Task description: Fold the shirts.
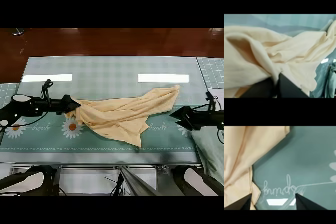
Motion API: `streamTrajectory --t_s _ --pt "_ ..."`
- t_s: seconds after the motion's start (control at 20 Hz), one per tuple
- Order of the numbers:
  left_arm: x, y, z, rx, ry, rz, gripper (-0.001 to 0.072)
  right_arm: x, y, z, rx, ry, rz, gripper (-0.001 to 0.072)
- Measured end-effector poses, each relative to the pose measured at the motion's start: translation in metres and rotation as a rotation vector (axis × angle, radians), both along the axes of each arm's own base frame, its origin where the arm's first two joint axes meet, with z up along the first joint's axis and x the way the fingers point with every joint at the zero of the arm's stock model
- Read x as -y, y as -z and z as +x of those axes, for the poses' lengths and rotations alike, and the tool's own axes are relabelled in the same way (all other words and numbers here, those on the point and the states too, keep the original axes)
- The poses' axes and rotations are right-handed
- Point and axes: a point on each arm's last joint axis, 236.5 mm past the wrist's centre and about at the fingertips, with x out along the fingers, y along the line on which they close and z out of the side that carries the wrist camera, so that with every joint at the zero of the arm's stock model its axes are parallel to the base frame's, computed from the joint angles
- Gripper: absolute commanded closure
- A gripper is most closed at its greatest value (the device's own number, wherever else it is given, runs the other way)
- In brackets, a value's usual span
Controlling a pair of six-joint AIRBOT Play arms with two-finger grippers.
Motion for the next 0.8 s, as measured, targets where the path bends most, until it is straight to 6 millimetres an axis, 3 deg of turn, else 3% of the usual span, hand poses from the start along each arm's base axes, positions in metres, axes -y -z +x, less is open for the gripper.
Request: streamTrajectory --t_s 0.3,0.8 --pt "0.012 -0.012 0.019 0.042 0.029 -0.013 0.0688 -0.050 0.017 -0.005 -0.058 -0.141 -0.010 0.0094" --pt "0.016 -0.016 0.020 0.048 0.044 -0.023 0.0688 -0.052 0.034 0.053 -0.067 -0.122 -0.024 0.0110"
